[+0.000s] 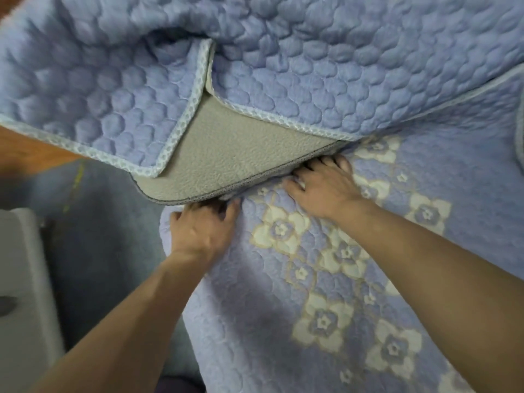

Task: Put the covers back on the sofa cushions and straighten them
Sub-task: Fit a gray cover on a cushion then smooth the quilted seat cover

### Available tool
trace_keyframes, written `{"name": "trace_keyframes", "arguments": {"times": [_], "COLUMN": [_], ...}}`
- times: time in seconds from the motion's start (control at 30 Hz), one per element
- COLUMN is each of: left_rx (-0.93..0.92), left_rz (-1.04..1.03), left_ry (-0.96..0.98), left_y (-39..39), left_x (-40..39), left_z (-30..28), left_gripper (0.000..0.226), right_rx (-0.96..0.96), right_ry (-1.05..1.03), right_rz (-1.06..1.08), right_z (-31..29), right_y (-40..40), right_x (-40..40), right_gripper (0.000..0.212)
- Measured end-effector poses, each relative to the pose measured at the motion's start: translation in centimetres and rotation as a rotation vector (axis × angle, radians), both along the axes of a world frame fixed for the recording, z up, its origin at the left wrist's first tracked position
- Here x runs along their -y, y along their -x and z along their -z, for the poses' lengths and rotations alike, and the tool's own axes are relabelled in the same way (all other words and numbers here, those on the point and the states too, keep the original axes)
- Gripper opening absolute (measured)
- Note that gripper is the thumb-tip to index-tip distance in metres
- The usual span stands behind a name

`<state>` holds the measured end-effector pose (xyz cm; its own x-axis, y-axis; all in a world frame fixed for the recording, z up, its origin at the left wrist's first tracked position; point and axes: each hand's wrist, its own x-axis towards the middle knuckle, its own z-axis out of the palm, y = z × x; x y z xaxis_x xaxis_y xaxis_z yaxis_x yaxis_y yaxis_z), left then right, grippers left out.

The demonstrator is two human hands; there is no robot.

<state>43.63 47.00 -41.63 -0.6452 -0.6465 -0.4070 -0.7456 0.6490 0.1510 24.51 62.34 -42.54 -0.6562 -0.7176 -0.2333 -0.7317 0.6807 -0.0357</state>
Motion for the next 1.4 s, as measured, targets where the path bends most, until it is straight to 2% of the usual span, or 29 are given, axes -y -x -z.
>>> {"name": "trace_keyframes", "arguments": {"times": [0.1, 0.2, 0.27, 0.33, 0.43, 0.47, 0.53, 0.6, 0.63, 0.7, 0.77, 0.83, 0.87, 0.9, 0.93, 0.97, 1.0, 1.03, 1.07, 1.13, 1.2, 1.27, 1.4], "left_rx": [0.023, -0.042, -0.012, 0.009, -0.157, -0.151, -0.056, -0.127, -0.157, -0.094, 0.018, -0.019, -0.038, -0.021, 0.048, 0.136, 0.200, 0.200, 0.120, -0.066, -0.173, -0.186, -0.136], "left_rz": [0.075, 0.175, 0.176, 0.076, -0.152, -0.159, -0.081, -0.023, -0.038, -0.130, -0.305, -0.467, -0.486, -0.466, -0.408, -0.327, -0.235, -0.139, -0.059, 0.066, 0.208, 0.303, 0.372], "left_ry": [0.112, 0.152, 0.066, -0.058, -0.305, -0.297, -0.111, 0.065, 0.074, -0.053, -0.280, -0.610, -0.669, -0.659, -0.569, -0.407, -0.164, 0.036, 0.174, 0.192, 0.108, 0.037, -0.018], "left_y": [-0.1, -1.1, -1.4, -0.8, 0.4, 0.4, -0.9, -3.1, -4.1, -5.3, -4.5, -3.3, -2.7, -2.3, -2.2, -2.4, -2.8, -3.1, -3.4, -2.8, -1.1, 2.9, 12.4], "left_x": [-0.7, -1.5, -1.1, 0.9, 4.4, 4.5, 2.9, 0.2, -0.5, 0.7, 3.9, 6.7, 7.4, 7.7, 7.6, 7.0, 6.1, 4.6, 2.5, -2.5, -6.3, -8.9, -11.2], "left_z": [0.8, 1.5, 1.1, 0.7, 0.9, 0.9, 1.1, 0.3, -0.2, 0.1, 1.1, 1.6, 1.9, 2.4, 2.6, 2.4, 1.6, 0.8, -0.2, -1.9, -1.7, -1.1, 1.1], "left_gripper": [0.065, 0.061, 0.067, 0.073, 0.064, 0.059, 0.051, 0.047, 0.048, 0.059, 0.065, 0.058, 0.048, 0.043, 0.044, 0.051, 0.055, 0.054, 0.051, 0.044, 0.053, 0.062, 0.073], "right_rx": [-0.065, -0.097, -0.085, -0.065, -0.024, -0.026, -0.048, -0.091, -0.103, -0.111, -0.123, -0.092, -0.058, -0.025, -0.001, 0.011, 0.010, -0.004, -0.026, -0.018, 0.078, 0.091, 0.163], "right_ry": [0.027, 0.046, 0.023, -0.034, -0.105, -0.106, -0.104, -0.124, -0.124, -0.112, -0.109, -0.116, -0.120, -0.122, -0.135, -0.135, -0.142, -0.145, -0.132, -0.061, 0.030, 0.041, -0.082], "right_rz": [-0.016, -0.045, -0.090, -0.106, -0.068, -0.042, -0.004, -0.032, -0.048, -0.063, -0.080, -0.065, -0.042, -0.025, -0.016, -0.010, -0.009, -0.019, -0.033, -0.025, -0.001, 0.060, 0.421], "right_z": [1.2, 2.5, 2.2, 1.6, 1.7, 2.0, 2.2, 2.4, 2.5, 2.4, 2.2, 2.1, 2.3, 2.3, 2.4, 2.4, 2.1, 1.9, 1.8, 1.3, 0.8, 0.2, -0.4], "right_y": [-0.2, -0.6, -0.4, 0.5, 1.6, 1.7, 1.6, 1.4, 1.5, 1.5, 1.5, 1.7, 1.8, 2.0, 2.1, 2.1, 1.8, 1.5, 0.8, -0.5, -2.0, -1.3, 7.1], "right_x": [0.9, 0.7, 0.4, 0.8, 1.4, 1.6, 1.8, 1.6, 1.7, 1.6, 1.7, 2.1, 2.1, 2.3, 2.4, 2.5, 2.7, 2.6, 2.5, 1.2, -0.9, -5.0, -15.9], "right_gripper": [0.057, 0.053, 0.053, 0.061, 0.078, 0.080, 0.079, 0.078, 0.077, 0.075, 0.073, 0.071, 0.070, 0.068, 0.068, 0.065, 0.061, 0.056, 0.052, 0.049, 0.054, 0.059, 0.062]}}
